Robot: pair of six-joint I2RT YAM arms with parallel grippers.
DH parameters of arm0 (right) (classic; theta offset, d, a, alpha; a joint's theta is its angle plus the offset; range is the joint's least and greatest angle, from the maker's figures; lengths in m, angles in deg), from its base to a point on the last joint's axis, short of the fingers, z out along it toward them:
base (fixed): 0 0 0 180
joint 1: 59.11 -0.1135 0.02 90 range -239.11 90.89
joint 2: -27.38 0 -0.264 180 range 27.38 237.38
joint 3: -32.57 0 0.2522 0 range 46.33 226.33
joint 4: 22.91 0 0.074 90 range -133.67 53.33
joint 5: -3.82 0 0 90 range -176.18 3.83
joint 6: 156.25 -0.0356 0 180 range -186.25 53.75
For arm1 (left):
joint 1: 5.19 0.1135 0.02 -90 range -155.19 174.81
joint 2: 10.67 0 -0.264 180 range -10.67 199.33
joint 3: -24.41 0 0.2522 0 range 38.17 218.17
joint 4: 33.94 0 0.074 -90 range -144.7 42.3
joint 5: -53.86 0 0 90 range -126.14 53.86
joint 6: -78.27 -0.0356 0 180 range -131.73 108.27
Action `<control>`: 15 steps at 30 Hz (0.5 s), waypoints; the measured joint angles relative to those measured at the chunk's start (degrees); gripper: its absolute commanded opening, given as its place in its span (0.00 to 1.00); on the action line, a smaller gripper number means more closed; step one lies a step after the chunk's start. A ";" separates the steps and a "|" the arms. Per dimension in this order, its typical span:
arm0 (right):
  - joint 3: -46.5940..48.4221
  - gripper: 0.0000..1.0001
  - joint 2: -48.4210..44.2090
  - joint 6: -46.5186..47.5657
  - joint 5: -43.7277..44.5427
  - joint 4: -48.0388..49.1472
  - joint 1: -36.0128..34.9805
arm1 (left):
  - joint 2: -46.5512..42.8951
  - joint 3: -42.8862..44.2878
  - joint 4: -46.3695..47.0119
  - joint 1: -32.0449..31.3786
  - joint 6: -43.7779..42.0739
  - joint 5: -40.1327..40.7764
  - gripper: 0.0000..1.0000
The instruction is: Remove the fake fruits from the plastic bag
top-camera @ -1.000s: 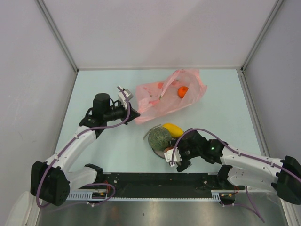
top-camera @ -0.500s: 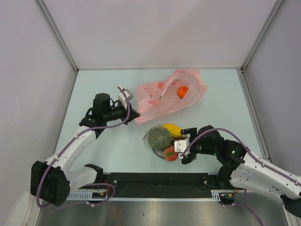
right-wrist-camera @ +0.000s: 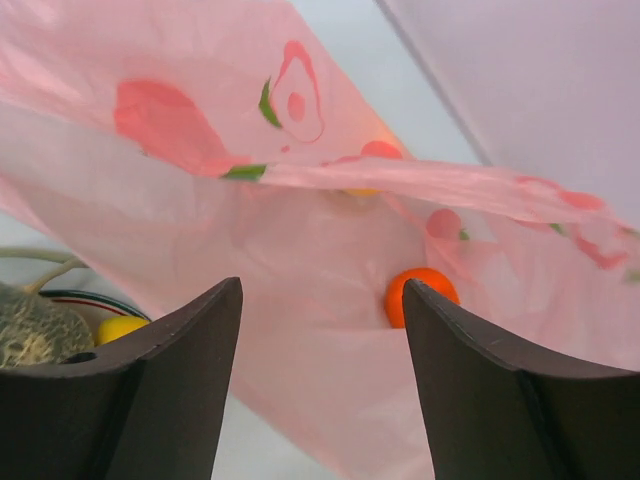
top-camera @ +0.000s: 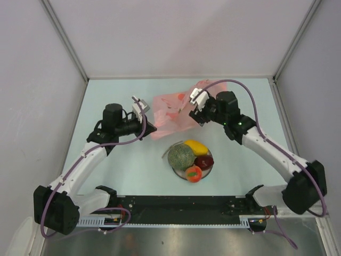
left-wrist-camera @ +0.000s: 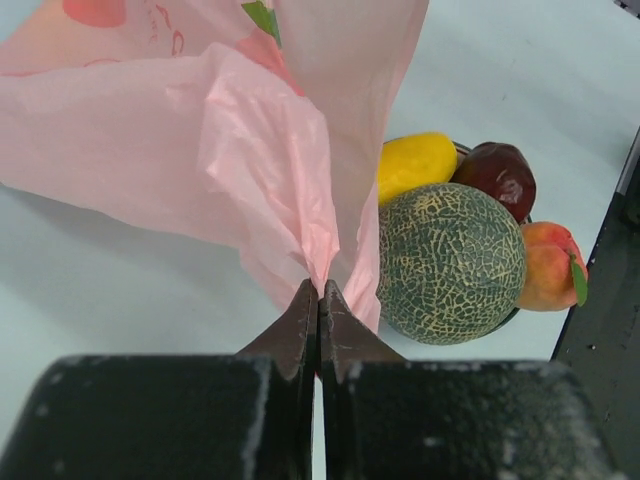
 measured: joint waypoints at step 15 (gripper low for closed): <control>6.64 0.74 30.71 -7.89 4.44 12.13 10.08 | -0.83 7.39 -2.10 1.51 -0.72 -0.81 0.01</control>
